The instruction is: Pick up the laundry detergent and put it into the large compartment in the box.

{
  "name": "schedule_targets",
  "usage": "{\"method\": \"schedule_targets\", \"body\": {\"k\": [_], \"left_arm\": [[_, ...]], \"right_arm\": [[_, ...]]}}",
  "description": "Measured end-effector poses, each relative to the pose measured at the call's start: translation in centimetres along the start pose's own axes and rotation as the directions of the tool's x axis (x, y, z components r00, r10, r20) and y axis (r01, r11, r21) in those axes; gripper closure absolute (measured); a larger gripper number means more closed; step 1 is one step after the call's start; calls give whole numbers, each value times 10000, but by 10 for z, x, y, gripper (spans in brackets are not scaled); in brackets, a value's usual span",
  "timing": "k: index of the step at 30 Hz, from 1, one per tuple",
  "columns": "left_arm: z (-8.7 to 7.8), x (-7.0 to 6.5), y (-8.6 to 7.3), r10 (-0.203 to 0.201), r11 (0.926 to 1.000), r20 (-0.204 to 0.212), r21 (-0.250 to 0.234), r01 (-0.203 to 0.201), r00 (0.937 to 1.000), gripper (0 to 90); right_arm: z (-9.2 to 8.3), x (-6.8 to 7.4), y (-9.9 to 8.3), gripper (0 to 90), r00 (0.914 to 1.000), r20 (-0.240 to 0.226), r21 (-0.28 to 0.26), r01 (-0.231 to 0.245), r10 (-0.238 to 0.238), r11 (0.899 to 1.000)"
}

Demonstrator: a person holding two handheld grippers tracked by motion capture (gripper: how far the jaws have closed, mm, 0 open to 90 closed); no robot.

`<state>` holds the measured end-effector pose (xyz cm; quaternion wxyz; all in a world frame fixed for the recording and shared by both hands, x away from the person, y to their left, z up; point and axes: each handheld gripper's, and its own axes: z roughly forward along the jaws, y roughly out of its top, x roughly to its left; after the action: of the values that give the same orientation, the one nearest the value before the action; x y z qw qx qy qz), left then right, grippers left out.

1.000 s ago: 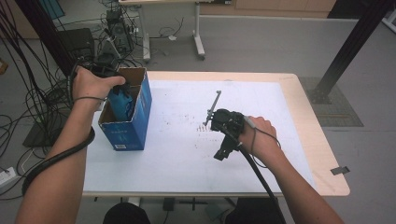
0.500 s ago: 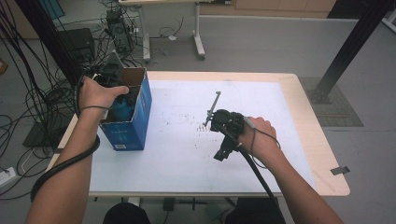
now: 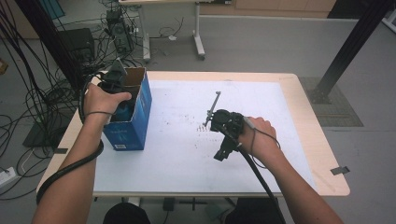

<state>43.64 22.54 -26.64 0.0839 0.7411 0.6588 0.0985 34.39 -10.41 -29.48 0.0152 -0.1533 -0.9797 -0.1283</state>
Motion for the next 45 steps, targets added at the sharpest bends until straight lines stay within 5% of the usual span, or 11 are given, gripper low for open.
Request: {"method": "schedule_targets", "body": {"k": [45], "left_arm": [[1, 0, -1, -8, 10000, 11, -70, 8, 10000, 377]], "right_arm": [[2, -2, 1, 37, 10000, 14, -15, 29, -29, 10000]]}}
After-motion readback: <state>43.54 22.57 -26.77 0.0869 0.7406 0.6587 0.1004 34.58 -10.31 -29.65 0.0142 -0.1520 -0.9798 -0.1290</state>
